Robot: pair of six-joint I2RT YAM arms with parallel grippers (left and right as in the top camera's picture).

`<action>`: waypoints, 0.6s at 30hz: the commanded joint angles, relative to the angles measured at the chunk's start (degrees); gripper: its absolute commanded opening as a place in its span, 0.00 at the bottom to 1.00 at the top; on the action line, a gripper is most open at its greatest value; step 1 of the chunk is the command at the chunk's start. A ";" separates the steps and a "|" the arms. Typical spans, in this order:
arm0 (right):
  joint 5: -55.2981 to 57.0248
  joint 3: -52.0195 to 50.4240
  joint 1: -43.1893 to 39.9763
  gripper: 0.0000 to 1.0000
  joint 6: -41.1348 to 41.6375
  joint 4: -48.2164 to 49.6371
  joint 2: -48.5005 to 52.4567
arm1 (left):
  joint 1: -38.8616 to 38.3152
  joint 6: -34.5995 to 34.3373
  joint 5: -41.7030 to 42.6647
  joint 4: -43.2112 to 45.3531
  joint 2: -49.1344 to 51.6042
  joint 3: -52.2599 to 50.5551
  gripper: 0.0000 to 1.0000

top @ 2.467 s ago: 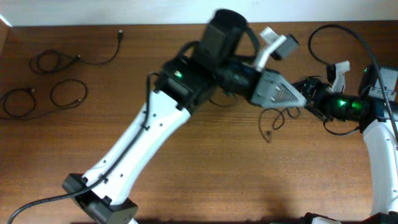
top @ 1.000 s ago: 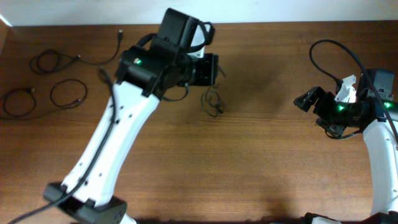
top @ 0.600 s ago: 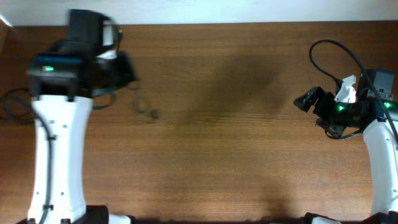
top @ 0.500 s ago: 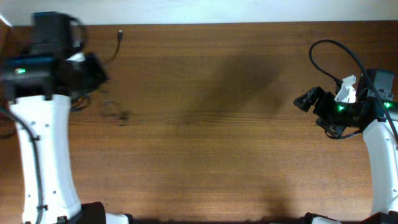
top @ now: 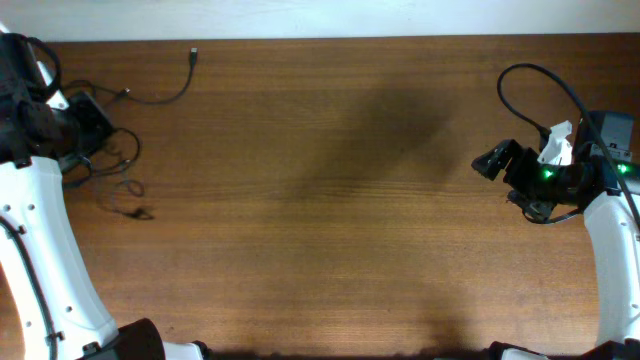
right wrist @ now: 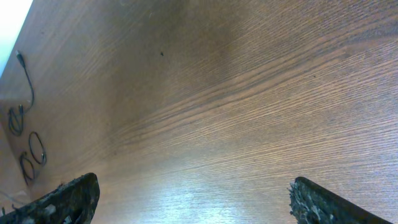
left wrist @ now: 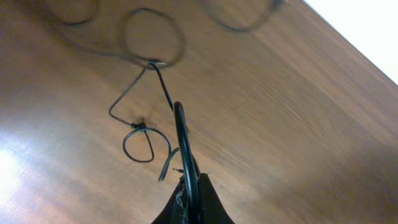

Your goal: Untangle cables

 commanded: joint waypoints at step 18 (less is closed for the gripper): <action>-0.50 0.02 -0.15 0.98 -0.66 -0.37 0.15 | 0.52 16.92 -4.87 4.90 0.48 -8.79 0.00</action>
